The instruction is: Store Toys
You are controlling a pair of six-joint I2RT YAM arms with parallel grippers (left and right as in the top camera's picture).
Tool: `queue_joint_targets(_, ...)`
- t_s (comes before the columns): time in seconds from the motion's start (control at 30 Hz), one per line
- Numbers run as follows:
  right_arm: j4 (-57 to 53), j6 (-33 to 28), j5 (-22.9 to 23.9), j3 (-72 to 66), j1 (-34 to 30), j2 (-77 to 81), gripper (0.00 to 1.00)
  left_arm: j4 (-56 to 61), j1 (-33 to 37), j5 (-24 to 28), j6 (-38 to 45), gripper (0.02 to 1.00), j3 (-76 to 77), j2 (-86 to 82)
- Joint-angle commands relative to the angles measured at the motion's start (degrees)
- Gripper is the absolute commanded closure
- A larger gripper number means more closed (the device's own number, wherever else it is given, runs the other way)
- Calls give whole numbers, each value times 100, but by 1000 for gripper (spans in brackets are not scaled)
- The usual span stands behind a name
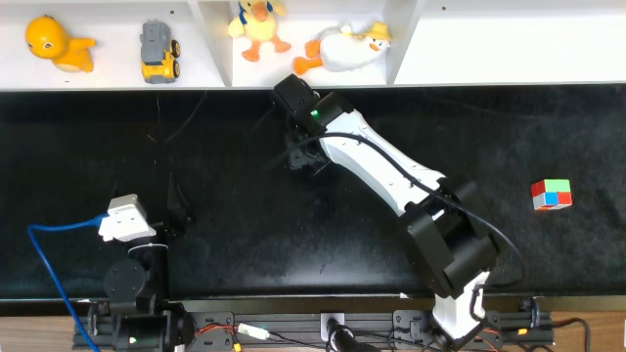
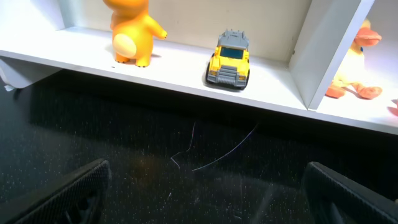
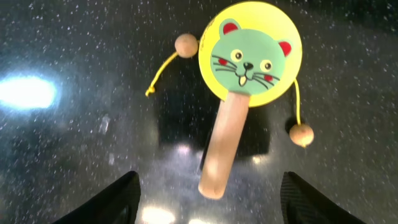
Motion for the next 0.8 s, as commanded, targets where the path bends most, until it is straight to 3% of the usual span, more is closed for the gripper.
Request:
queue_joint_targets(0.03, 92, 52, 44, 168, 26, 153, 389, 35, -15, 61, 109, 20, -52, -68)
queue_joint_targets(0.2, 240, 61, 17, 166, 22, 170, 448, 35, -15, 61, 109, 20, -52, -68)
queue_joint_targets(0.8, 546, 37, -326, -149, -245, 175, 430, 35, -15, 59, 109, 20, -52, -68)
